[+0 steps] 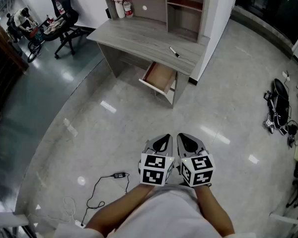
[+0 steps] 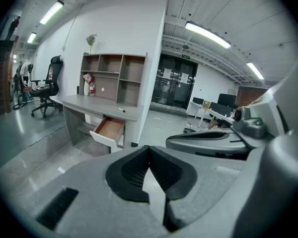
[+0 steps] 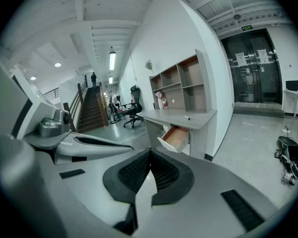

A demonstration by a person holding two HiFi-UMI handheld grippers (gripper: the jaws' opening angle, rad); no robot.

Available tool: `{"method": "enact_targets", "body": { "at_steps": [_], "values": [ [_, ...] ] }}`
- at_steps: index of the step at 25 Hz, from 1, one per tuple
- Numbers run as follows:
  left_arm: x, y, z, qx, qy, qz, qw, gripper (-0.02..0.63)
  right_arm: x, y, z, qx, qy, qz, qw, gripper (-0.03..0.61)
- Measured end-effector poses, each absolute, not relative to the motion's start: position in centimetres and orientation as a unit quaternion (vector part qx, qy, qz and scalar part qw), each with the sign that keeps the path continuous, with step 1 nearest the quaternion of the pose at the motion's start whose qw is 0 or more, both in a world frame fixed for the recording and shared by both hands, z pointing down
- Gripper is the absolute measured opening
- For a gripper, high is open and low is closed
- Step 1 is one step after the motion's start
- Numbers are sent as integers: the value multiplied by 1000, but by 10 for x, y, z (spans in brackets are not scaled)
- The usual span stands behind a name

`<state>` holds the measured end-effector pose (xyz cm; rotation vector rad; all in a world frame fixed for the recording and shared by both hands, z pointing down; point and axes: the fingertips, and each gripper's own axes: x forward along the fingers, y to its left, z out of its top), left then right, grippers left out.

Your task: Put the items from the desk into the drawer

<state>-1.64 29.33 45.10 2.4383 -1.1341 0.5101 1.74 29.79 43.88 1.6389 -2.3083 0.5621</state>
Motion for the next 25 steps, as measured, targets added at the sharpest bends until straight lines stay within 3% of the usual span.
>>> {"method": "enact_targets", "body": {
  "at_steps": [25],
  "values": [
    [-32, 259, 462, 868, -408, 177, 219, 2, -1, 265, 445, 548, -803, 186, 141, 2]
  ]
}}
